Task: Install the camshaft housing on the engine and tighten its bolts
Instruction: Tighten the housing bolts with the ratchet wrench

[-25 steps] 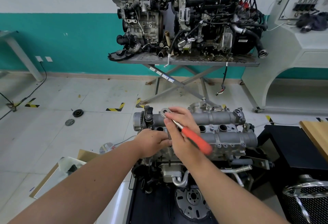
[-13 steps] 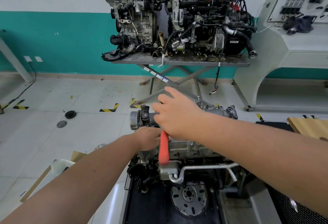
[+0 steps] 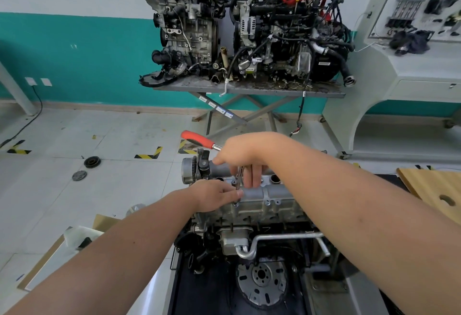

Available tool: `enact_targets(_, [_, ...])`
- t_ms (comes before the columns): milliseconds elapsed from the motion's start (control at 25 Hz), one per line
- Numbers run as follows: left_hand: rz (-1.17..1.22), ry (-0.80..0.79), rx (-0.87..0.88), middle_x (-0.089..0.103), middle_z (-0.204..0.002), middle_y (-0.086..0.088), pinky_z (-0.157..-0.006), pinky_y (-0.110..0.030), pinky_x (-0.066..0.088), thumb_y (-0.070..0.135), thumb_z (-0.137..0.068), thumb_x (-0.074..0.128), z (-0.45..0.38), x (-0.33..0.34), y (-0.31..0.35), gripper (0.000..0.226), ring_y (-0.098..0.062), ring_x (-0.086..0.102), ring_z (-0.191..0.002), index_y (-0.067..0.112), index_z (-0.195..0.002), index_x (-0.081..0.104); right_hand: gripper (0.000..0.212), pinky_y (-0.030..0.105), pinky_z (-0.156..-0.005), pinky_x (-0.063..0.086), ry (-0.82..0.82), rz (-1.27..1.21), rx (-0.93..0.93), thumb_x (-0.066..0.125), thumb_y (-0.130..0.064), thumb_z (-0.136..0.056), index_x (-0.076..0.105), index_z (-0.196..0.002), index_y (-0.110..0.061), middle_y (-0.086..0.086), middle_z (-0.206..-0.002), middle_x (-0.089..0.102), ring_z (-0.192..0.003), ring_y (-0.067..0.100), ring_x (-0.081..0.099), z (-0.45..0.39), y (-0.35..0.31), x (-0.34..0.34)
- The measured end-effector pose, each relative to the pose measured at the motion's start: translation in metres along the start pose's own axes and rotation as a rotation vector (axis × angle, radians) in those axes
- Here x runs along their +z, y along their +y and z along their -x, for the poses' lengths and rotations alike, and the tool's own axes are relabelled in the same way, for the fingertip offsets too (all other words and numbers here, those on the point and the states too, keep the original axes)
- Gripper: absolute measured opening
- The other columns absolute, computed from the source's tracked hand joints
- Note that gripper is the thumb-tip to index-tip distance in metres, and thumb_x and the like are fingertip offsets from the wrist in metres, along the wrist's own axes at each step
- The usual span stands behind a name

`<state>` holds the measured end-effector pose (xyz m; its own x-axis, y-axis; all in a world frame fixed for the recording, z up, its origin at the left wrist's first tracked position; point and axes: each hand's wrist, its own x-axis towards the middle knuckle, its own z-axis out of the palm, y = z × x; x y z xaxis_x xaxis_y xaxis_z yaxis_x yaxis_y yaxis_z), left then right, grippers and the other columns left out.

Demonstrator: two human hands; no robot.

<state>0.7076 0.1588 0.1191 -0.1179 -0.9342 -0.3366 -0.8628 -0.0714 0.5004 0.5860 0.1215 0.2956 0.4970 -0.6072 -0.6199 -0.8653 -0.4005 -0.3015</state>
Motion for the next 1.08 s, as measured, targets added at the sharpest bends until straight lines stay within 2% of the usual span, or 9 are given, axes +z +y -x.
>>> enact_targets(120, [0.011, -0.018, -0.017, 0.059, -0.091, 0.01, -0.096, -0.038, 0.044, 0.083, -0.087, 0.027, 0.003, -0.004, 0.005, 0.033, -0.022, 0.056, -0.1, 0.066, -0.074, 0.053, 0.028, 0.022, -0.063, 0.044, 0.114, 0.052, -0.163, 0.048, -0.021, -0.103, 0.065, -0.121, -0.006, 0.013, -0.105, 0.072, -0.08, 0.021, 0.063, -0.006, 0.003, 0.007])
enact_targets(240, [-0.003, -0.04, -0.028, 0.056, -0.088, 0.013, -0.098, -0.04, 0.043, 0.084, -0.087, 0.025, 0.004, -0.005, 0.007, 0.034, -0.02, 0.055, -0.103, 0.07, -0.068, 0.05, 0.024, 0.031, -0.067, 0.054, 0.074, -0.843, -0.108, 0.052, -0.015, -0.1, 0.064, -0.112, 0.003, 0.009, -0.068, 0.072, -0.069, 0.022, 0.072, -0.017, 0.009, 0.018])
enact_targets(320, [0.011, -0.036, -0.043, 0.058, -0.096, 0.016, -0.097, -0.037, 0.041, 0.085, -0.085, 0.025, 0.002, -0.006, 0.005, 0.036, -0.015, 0.054, -0.105, 0.066, -0.079, 0.054, 0.018, 0.021, -0.046, 0.05, 0.138, -1.376, -0.078, 0.054, -0.01, -0.099, 0.062, -0.109, 0.002, -0.001, -0.049, 0.06, -0.058, 0.021, 0.066, -0.025, 0.015, 0.027])
enact_targets(440, [0.005, -0.064, -0.041, 0.053, -0.107, 0.013, -0.097, -0.036, 0.039, 0.083, -0.088, 0.026, 0.0, -0.006, 0.001, 0.054, -0.015, 0.05, -0.109, 0.05, -0.113, 0.059, 0.015, 0.02, -0.048, 0.049, 0.24, -1.761, -0.131, 0.059, -0.012, -0.097, 0.064, -0.108, -0.004, -0.005, -0.047, 0.052, -0.057, 0.017, 0.061, -0.028, 0.019, 0.042])
enact_targets(520, [0.014, -0.089, -0.028, 0.056, -0.097, 0.012, -0.084, -0.031, 0.04, 0.076, -0.092, 0.029, 0.0, -0.008, 0.001, 0.047, -0.014, 0.054, -0.097, 0.042, -0.099, 0.06, 0.012, 0.025, -0.068, 0.054, 0.279, -1.917, -0.187, 0.064, -0.011, -0.095, 0.066, -0.104, -0.004, -0.003, -0.05, 0.053, -0.053, 0.014, 0.06, -0.03, 0.02, 0.048])
enact_targets(600, [0.022, -0.098, -0.014, 0.058, -0.089, 0.009, -0.073, -0.028, 0.039, 0.069, -0.097, 0.032, 0.0, -0.009, 0.002, 0.039, -0.01, 0.055, -0.084, 0.041, -0.088, 0.057, 0.005, 0.028, -0.074, 0.05, 0.299, -2.02, -0.221, 0.064, -0.012, -0.096, 0.067, -0.094, -0.009, -0.004, -0.052, 0.055, -0.056, 0.012, 0.058, -0.031, 0.024, 0.053])
enact_targets(720, [0.002, -0.086, 0.025, 0.062, -0.091, 0.001, -0.071, -0.03, 0.039, 0.065, -0.099, 0.033, -0.003, -0.008, -0.001, 0.042, -0.005, 0.055, -0.081, 0.035, -0.103, 0.062, 0.009, 0.028, -0.073, 0.039, 0.194, -2.079, -0.4, 0.062, -0.013, -0.092, 0.062, -0.084, -0.018, -0.005, -0.062, 0.059, -0.072, 0.013, 0.056, -0.031, 0.039, 0.066])
enact_targets(920, [0.016, -0.08, 0.069, 0.059, -0.083, -0.003, -0.066, -0.028, 0.038, 0.058, -0.101, 0.037, -0.004, -0.009, -0.002, 0.033, -0.011, 0.054, -0.075, 0.04, -0.081, 0.056, 0.042, 0.032, -0.089, 0.038, -0.036, -1.857, -0.729, 0.055, 0.019, -0.074, 0.054, -0.087, -0.021, 0.001, -0.088, 0.067, -0.094, 0.021, 0.063, -0.03, 0.068, 0.08])
enact_targets(1080, [0.02, -0.051, 0.047, 0.056, -0.08, 0.004, -0.069, -0.03, 0.039, 0.06, -0.101, 0.035, -0.005, -0.006, -0.002, 0.034, -0.012, 0.053, -0.076, 0.044, -0.083, 0.06, 0.037, 0.033, -0.081, 0.042, 0.12, -1.946, -0.734, 0.054, 0.018, -0.071, 0.064, -0.071, -0.018, 0.004, -0.084, 0.067, -0.087, 0.023, 0.061, -0.033, 0.061, 0.077])
